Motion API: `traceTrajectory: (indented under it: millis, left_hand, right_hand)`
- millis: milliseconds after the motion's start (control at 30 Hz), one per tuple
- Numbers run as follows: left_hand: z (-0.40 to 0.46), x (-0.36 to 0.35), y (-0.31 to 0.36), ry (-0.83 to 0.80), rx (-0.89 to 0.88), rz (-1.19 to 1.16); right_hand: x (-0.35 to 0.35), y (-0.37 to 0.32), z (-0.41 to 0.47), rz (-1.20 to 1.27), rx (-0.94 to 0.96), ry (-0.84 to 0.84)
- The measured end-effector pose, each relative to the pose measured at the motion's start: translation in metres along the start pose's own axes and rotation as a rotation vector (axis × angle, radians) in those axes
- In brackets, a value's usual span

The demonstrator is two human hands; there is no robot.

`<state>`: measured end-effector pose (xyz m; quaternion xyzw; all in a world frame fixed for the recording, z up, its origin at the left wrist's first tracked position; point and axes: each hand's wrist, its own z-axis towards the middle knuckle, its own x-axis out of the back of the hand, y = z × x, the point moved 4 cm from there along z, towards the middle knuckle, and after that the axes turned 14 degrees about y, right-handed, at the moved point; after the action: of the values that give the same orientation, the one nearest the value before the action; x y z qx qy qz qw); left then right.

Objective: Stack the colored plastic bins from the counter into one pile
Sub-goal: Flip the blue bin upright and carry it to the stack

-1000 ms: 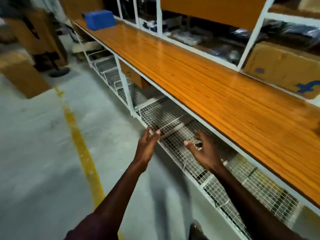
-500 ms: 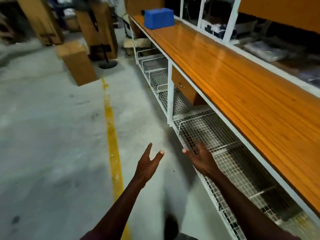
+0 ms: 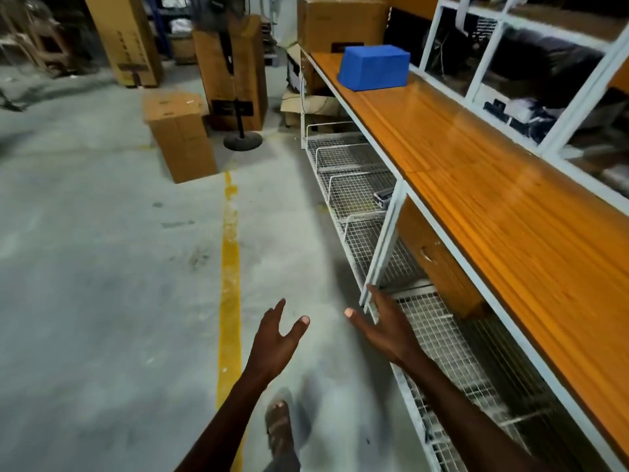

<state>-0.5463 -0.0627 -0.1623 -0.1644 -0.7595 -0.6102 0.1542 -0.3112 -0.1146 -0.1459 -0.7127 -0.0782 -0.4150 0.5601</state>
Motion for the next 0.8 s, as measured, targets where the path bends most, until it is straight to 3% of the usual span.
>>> traceTrajectory:
  millis: [367, 800]
  left_hand:
    - [0.323, -0.003, 0.117, -0.146, -0.129, 0.064]
    - [0.694, -0.070, 0.252, -0.216, -0.207, 0.084]
  right_hand:
    - [-0.070, -0.131, 0.284, -0.056, 0.006, 0.111]
    - [-0.147, -0.194, 0.648, -0.020, -0.061, 0.209]
